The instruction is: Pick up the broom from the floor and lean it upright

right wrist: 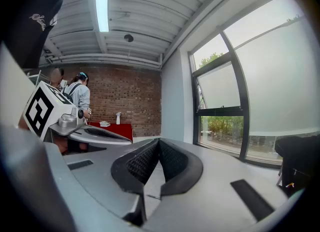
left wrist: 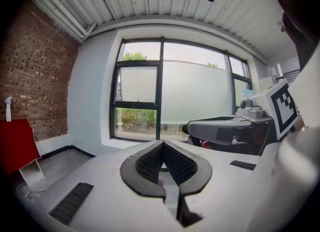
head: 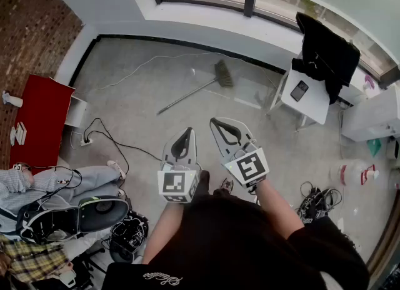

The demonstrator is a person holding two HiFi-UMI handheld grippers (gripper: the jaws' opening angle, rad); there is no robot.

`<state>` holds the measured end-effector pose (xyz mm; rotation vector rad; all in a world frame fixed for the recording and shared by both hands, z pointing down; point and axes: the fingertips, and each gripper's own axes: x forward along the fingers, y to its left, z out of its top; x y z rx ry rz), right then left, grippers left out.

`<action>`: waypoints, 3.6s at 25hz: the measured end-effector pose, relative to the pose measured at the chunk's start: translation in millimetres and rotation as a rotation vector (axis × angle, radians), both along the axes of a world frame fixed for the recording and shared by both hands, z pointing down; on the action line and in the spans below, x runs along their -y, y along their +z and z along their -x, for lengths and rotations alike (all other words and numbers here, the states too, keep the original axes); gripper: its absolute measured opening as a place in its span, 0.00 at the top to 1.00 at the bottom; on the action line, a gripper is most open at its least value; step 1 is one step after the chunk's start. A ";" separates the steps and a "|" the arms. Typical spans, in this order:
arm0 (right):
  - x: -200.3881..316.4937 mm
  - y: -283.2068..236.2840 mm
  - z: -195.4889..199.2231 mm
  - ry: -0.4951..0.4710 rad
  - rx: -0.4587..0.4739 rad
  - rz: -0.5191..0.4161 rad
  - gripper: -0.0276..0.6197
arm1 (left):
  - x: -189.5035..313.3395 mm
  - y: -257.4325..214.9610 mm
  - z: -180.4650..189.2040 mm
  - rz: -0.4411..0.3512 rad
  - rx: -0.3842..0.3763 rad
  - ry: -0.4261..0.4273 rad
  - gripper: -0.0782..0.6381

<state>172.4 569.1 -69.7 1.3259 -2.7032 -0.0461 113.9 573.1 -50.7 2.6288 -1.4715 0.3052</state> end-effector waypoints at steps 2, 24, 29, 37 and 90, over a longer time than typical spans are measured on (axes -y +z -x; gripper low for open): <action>8.4 5.0 2.9 0.002 -0.007 0.009 0.95 | 7.1 7.4 4.2 0.009 -0.003 0.003 0.89; 150.5 60.6 59.6 0.103 -0.161 0.169 0.95 | 170.3 56.9 84.7 0.106 -0.033 0.091 0.89; 193.3 77.1 52.5 0.111 -0.193 0.184 0.95 | 205.7 71.8 84.7 0.132 -0.024 0.098 0.89; 308.6 111.2 66.4 -0.056 -0.220 0.245 0.95 | 303.3 99.8 105.0 0.198 0.075 0.003 0.89; 479.7 836.8 255.6 -0.873 -0.876 0.444 0.95 | 437.7 695.0 252.5 0.685 0.340 -0.135 0.89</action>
